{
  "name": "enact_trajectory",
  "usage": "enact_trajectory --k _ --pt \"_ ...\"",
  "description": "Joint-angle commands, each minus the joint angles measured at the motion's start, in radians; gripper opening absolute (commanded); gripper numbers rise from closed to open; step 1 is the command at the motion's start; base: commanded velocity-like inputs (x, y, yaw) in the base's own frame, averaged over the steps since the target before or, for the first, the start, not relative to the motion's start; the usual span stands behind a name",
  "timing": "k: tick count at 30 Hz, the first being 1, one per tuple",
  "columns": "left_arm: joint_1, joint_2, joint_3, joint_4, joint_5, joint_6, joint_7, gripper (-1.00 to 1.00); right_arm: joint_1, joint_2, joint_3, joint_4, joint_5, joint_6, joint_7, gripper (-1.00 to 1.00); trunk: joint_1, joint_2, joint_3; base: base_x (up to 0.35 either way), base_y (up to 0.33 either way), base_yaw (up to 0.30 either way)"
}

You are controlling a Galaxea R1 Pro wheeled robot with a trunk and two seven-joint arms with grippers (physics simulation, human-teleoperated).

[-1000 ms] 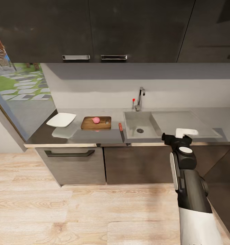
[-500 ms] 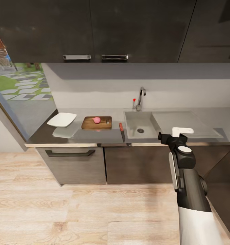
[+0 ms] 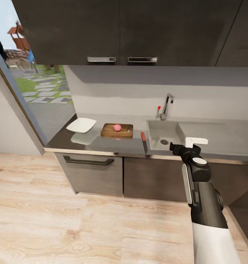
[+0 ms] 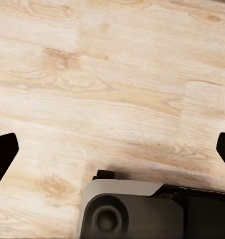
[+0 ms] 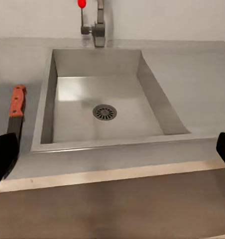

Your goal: In the kitchen, take the Vidalia onion out of the sink, dice it on the chopping board with the paring knife, put the diced onion into the bowl on the countertop, then place both the paring knife and the chopping board into the sink.

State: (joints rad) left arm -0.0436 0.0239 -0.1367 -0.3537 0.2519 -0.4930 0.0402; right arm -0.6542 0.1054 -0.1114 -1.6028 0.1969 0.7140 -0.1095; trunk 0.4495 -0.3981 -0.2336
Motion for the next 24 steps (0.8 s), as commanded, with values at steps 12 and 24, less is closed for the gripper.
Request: enact_trajectory --k 12,24 --pt "-0.001 -0.001 -0.008 0.007 0.007 -0.003 0.004 1.00 -0.001 0.002 -0.001 0.000 0.001 0.005 0.002 1.00 0.001 -0.002 -0.011 -0.099 -0.100 0.250" --pt "-0.001 -0.001 -0.007 0.008 0.007 -0.003 0.004 1.00 -0.001 0.001 -0.001 0.000 0.001 0.005 0.002 1.00 0.001 -0.002 -0.020 -0.006 -0.241 0.250"
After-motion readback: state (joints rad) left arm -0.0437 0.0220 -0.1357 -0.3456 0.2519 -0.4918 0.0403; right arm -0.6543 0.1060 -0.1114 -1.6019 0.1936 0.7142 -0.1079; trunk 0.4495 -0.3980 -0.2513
